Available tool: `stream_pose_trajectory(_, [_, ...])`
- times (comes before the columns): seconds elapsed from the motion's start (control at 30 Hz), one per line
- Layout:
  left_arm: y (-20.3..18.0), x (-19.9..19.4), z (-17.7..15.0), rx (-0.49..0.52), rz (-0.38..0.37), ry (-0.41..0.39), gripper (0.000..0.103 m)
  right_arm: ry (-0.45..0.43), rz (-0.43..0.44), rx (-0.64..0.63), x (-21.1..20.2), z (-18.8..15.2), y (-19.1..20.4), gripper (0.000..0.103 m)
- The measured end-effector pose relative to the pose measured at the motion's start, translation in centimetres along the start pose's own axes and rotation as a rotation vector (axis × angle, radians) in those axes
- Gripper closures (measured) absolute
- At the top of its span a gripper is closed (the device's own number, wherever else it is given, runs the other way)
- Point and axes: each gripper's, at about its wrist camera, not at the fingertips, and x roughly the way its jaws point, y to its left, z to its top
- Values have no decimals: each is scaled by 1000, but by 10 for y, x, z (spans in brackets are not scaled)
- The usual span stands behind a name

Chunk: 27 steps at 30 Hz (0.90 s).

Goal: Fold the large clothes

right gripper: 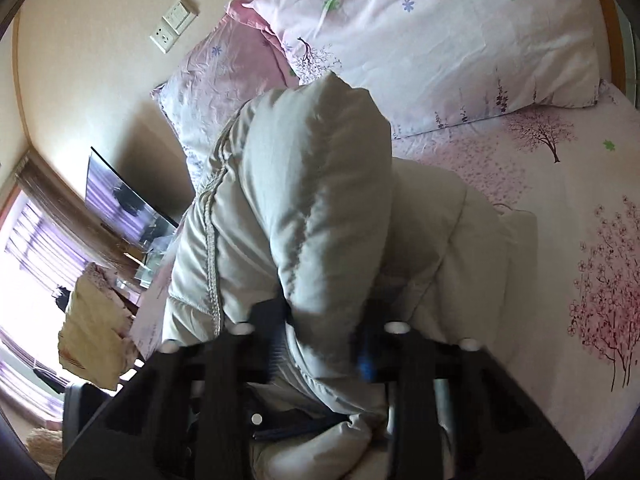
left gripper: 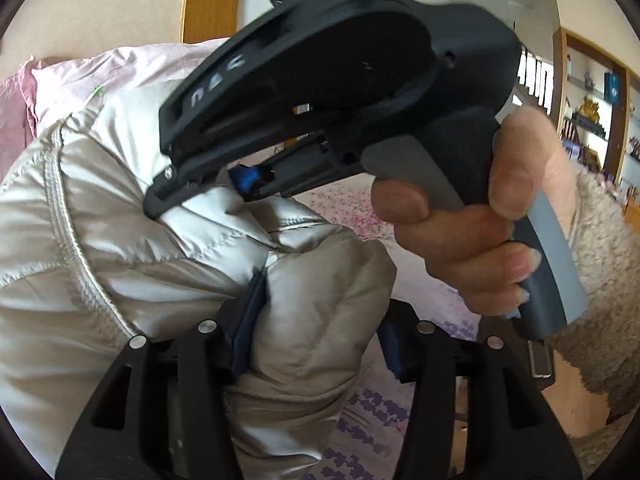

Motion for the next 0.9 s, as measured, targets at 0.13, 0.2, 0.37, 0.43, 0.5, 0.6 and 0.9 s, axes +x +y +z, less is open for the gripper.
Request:
stream_pose_trajectory(0.13, [-3, -25, 3, 30, 4, 11, 52, -16, 10, 11, -1, 2, -6, 89])
stream_pose_trajectory(0.2, [3, -53, 4, 23, -14, -11, 50, -27, 5, 16, -4, 3, -8, 90])
stream_pose_trajectory(0.37, [75, -129, 24, -88, 115, -118, 31, -53, 0, -11, -12, 3, -4, 91])
stream_pose_trajectory(0.43, [113, -138, 28, -141, 237, -111, 31, -73, -8, -38, -20, 3, 4, 91])
stream_pose_trajectory(0.5, [148, -137, 29, -216, 296, -82, 31, -95, -12, -52, -28, 3, 8, 91])
stream_pose_trajectory(0.6, [183, -134, 26, -277, 328, -70, 31, -120, -22, -56, -40, 0, 7, 91])
stream_pose_trajectory(0.9, [199, -89, 25, -266, 309, 12, 30, -106, -49, 77, -36, -15, -44, 91])
